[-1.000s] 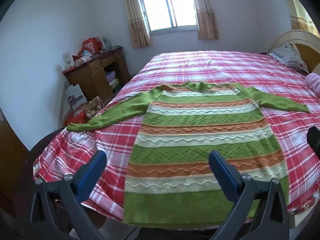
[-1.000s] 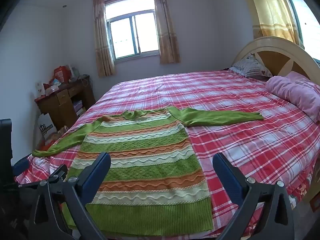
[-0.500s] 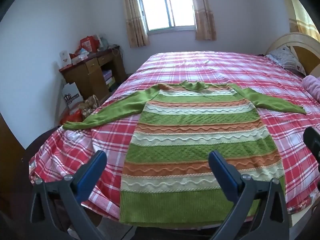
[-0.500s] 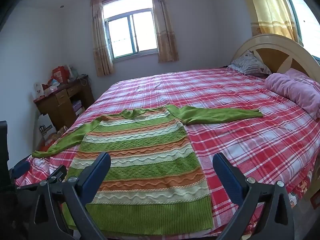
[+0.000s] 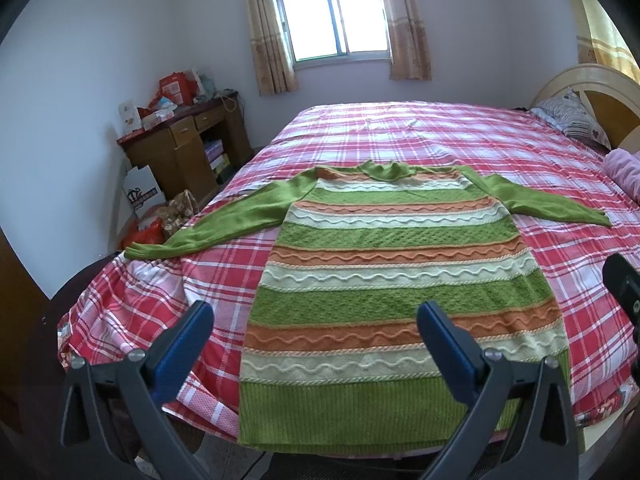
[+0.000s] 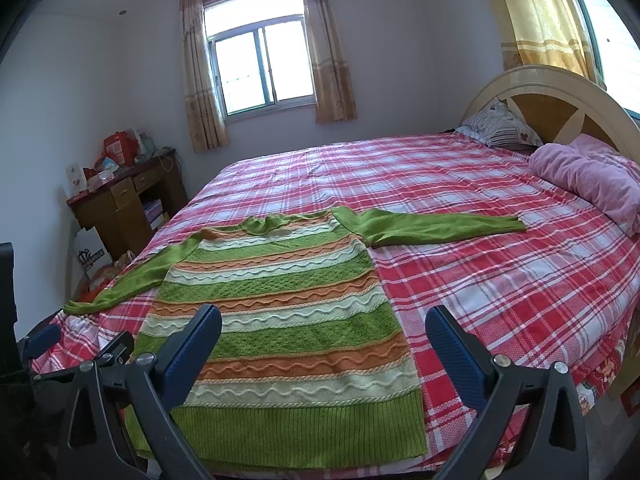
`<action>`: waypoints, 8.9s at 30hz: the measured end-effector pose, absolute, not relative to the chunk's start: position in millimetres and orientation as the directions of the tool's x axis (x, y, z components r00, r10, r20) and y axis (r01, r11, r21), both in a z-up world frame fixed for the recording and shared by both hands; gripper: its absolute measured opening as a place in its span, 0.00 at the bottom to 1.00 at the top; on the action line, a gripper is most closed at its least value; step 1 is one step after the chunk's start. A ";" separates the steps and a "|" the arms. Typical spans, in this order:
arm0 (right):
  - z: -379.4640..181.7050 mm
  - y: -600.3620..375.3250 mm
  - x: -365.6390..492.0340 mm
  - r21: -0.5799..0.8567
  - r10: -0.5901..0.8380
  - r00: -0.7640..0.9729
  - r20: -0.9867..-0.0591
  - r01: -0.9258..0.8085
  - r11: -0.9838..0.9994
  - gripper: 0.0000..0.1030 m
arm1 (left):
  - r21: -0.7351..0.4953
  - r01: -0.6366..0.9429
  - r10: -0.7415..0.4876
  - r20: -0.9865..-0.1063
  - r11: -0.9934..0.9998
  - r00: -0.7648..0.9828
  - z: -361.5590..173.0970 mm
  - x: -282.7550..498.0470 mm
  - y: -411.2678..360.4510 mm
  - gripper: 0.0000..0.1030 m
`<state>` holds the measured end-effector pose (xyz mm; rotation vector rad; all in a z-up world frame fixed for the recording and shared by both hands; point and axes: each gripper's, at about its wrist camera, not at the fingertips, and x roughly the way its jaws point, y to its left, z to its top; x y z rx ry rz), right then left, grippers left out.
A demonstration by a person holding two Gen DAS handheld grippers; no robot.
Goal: Fold small clothes
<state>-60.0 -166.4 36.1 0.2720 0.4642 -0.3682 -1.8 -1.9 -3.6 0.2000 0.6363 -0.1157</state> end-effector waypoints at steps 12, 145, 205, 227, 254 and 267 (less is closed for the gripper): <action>35.7 -166.6 -59.7 0.171 -0.280 0.830 -0.482 0.402 0.899 0.99 | 0.148 0.169 -0.048 -0.600 0.974 0.798 -3.3 -1.4 -1.6 1.00; -91.5 -138.7 420.1 0.580 0.474 0.626 -0.619 -0.042 0.813 0.08 | -0.131 0.018 -0.102 -0.669 0.991 0.736 -126.4 237.6 30.6 1.00; -111.7 -319.0 259.0 0.077 -0.092 0.694 -0.715 0.209 0.975 0.26 | -0.167 -0.296 0.100 -0.695 0.940 0.712 -95.3 245.8 127.2 1.00; -112.5 -317.6 260.1 0.079 -0.091 0.693 -0.715 0.209 0.975 0.27 | -0.048 -0.737 0.470 -0.743 0.674 0.477 -116.4 318.6 308.0 0.37; -112.8 -318.1 259.4 0.082 -0.090 0.694 -0.714 0.211 0.974 0.27 | 0.145 0.042 0.049 -0.574 0.989 0.817 -83.0 283.0 -40.5 0.08; -112.7 -317.9 260.0 0.087 -0.087 0.695 -0.714 0.211 0.974 0.27 | -0.017 -0.031 0.012 -0.670 0.999 0.742 -90.7 248.0 26.4 0.93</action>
